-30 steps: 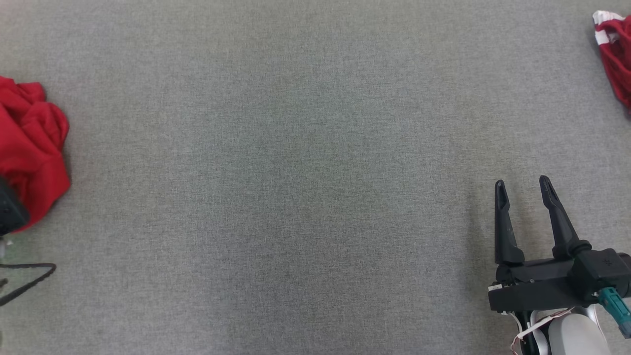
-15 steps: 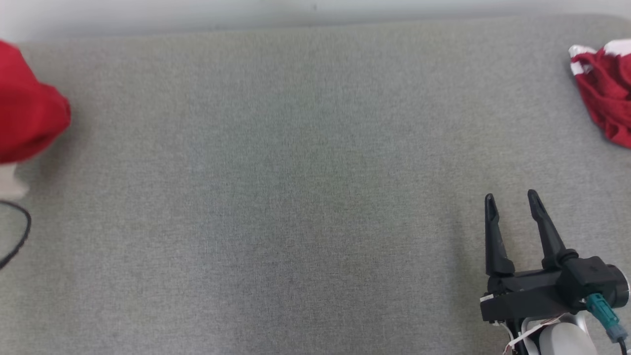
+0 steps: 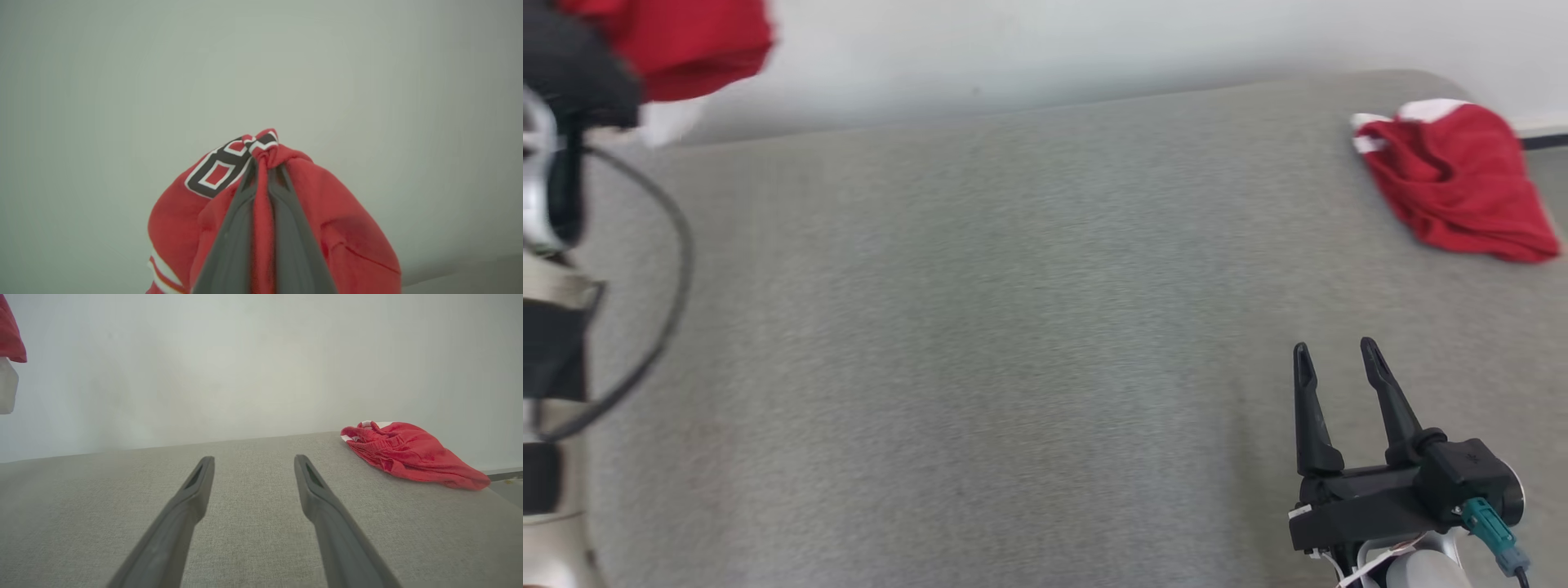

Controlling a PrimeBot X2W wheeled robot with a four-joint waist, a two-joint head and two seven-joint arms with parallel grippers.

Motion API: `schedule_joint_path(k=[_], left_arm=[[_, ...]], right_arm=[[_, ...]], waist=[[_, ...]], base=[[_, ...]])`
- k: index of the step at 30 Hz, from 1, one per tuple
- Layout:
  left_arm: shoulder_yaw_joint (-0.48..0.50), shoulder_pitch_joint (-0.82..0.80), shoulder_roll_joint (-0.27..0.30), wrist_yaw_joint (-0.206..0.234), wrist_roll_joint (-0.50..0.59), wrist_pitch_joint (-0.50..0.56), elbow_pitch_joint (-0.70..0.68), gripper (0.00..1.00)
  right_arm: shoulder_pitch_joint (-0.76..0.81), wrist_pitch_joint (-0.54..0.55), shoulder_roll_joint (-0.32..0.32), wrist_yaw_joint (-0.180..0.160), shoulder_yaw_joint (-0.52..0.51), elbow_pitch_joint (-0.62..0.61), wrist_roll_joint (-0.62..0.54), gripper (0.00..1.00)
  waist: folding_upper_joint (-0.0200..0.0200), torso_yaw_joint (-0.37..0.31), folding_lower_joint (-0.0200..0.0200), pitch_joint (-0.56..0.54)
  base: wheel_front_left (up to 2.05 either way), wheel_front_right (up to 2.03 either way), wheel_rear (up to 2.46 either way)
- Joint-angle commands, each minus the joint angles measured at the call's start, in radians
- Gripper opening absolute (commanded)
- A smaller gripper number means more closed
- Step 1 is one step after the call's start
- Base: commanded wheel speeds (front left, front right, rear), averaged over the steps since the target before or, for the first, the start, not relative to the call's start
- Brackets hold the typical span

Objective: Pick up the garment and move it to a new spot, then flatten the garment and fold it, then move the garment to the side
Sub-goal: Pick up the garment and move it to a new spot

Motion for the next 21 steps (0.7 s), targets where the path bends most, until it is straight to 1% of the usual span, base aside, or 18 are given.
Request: schedule_joint_path(k=[1, 6, 11, 12, 17, 18, 21], left_arm=[[-0.022, -0.009, -0.028, -0.006, -0.008, 0.021, -0.048, 0.0], [-0.081, 0.021, -0.125, 0.0, -0.036, 0.057, -0.159, 0.0], [-0.129, 0.085, -0.212, 0.01, -0.059, 0.071, -0.212, 0.0], [-0.153, 0.124, -0.235, 0.015, -0.061, 0.069, -0.217, 0.0], [-0.192, 0.218, -0.263, 0.027, -0.071, 0.057, -0.2, 0.0], [-0.204, 0.242, -0.263, 0.027, -0.058, 0.054, -0.189, 0.0], [-0.213, 0.323, -0.273, 0.039, -0.073, 0.03, -0.144, 0.0]], right_arm=[[0.009, 0.0, 0.007, -0.003, 0.001, 0.005, 0.013, 1.0], [0.011, 0.0, 0.01, -0.003, 0.01, 0.008, 0.022, 1.0], [0.016, 0.0, 0.012, -0.003, 0.009, 0.007, 0.034, 1.0], [0.017, 0.0, 0.012, -0.003, 0.008, 0.006, 0.039, 1.0], [0.013, 0.0, 0.012, -0.003, 0.008, 0.006, 0.048, 1.0], [0.012, 0.0, 0.012, -0.003, 0.01, 0.006, 0.051, 1.0], [0.007, 0.0, 0.012, -0.003, 0.014, 0.01, 0.058, 1.0]], waist=[[0.0, -0.073, 0.0001, -0.029], [0.0, -0.142, 0.0001, -0.027], [0.0, -0.19, 0.0001, -0.016], [0.0, -0.201, 0.0001, -0.011], [0.0, -0.21, 0.0001, 0.0], [0.0, -0.212, 0.0001, 0.003], [0.0, -0.212, 0.0001, 0.007]], base=[[0.0, 0.0, 0.0], [0.0, 0.0, 0.0], [0.0, 0.0, 0.0], [0.0, 0.0, 0.0], [0.0, 0.0, 0.0], [0.0, 0.0, 0.0], [0.0, 0.0, 0.0]])
